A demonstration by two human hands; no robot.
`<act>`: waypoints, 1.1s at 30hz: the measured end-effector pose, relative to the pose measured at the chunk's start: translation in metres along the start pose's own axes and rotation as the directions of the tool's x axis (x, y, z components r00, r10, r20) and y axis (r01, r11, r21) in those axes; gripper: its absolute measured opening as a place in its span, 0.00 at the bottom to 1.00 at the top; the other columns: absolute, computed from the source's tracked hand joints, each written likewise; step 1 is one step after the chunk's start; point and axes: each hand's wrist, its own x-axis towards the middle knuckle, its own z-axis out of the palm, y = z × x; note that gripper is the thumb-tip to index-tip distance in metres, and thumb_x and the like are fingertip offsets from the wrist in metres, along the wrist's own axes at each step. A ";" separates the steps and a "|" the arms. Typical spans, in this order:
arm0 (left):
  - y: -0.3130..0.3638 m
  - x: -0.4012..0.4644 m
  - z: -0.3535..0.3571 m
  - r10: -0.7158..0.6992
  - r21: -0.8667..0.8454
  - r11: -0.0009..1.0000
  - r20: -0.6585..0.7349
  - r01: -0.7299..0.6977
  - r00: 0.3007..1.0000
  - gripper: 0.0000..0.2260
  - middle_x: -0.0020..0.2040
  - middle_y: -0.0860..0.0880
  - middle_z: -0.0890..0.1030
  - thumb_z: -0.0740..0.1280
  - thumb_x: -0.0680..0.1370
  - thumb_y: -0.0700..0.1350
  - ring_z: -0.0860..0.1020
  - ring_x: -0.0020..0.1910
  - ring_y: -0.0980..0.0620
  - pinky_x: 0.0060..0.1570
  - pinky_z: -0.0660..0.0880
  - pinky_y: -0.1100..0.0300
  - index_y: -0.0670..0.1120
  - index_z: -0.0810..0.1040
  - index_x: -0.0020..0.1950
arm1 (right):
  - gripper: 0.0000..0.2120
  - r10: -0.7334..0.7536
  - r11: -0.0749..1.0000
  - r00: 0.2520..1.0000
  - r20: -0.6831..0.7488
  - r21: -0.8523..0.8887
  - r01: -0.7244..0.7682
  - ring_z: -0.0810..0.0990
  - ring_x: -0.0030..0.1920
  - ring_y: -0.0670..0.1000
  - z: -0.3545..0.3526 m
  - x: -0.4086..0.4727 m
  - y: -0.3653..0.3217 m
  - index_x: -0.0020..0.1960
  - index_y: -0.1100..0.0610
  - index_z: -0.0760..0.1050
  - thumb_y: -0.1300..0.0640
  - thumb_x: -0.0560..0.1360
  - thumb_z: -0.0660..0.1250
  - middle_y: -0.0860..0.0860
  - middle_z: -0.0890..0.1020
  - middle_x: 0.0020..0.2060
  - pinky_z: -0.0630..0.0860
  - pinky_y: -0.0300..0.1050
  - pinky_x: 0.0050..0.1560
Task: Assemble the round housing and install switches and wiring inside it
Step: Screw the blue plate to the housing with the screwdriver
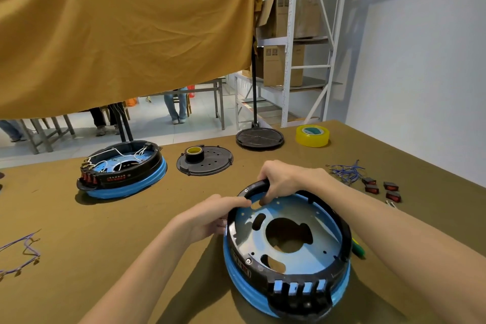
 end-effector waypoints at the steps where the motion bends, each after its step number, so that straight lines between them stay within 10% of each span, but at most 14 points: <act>1: 0.005 -0.001 -0.004 0.013 -0.090 0.996 0.028 -0.010 1.000 0.24 0.54 0.45 0.87 0.76 0.75 0.57 0.85 0.52 0.46 0.52 0.81 0.55 0.44 0.79 0.64 | 0.08 -0.013 1.000 0.999 -0.038 0.001 0.013 0.80 0.35 0.46 -0.009 -0.001 -0.001 0.39 0.48 0.82 0.49 0.69 0.80 0.47 0.83 0.35 0.74 0.41 0.34; 8: 0.066 -0.008 -0.018 0.230 0.007 0.972 -0.229 -0.234 0.946 0.27 0.47 0.45 0.88 0.75 0.71 0.66 0.86 0.49 0.45 0.54 0.81 0.51 0.45 0.85 0.57 | 0.10 -0.075 0.997 0.918 -0.389 -0.001 0.081 0.83 0.42 0.52 -0.057 -0.010 -0.016 0.48 0.52 0.86 0.50 0.69 0.80 0.51 0.86 0.40 0.83 0.55 0.45; 18: 0.095 -0.026 -0.016 0.461 0.090 0.887 -0.231 -0.453 0.857 0.14 0.43 0.51 0.88 0.75 0.76 0.55 0.87 0.39 0.52 0.35 0.80 0.63 0.49 0.85 0.57 | 0.19 -0.126 0.975 0.846 -0.519 0.093 0.203 0.80 0.51 0.44 -0.067 -0.039 -0.014 0.61 0.49 0.82 0.55 0.71 0.78 0.45 0.83 0.50 0.78 0.41 0.52; 26: 0.092 -0.035 0.000 0.886 0.713 0.336 -0.017 -0.616 0.464 0.35 0.62 0.55 0.76 0.79 0.70 0.57 0.76 0.58 0.60 0.57 0.72 0.73 0.50 0.71 0.73 | 0.44 -0.149 0.976 0.931 -0.334 0.099 0.191 0.75 0.64 0.48 -0.083 -0.090 -0.006 0.76 0.49 0.65 0.53 0.66 0.82 0.47 0.75 0.65 0.74 0.45 0.67; 33: 0.049 -0.045 0.007 0.951 0.863 0.087 0.078 -0.498 0.301 0.38 0.70 0.51 0.72 0.73 0.71 0.65 0.70 0.69 0.52 0.71 0.71 0.49 0.49 0.67 0.75 | 0.35 -0.232 0.960 0.858 -0.459 0.033 0.278 0.77 0.58 0.46 -0.030 -0.119 -0.001 0.68 0.47 0.68 0.45 0.67 0.81 0.45 0.77 0.58 0.80 0.48 0.58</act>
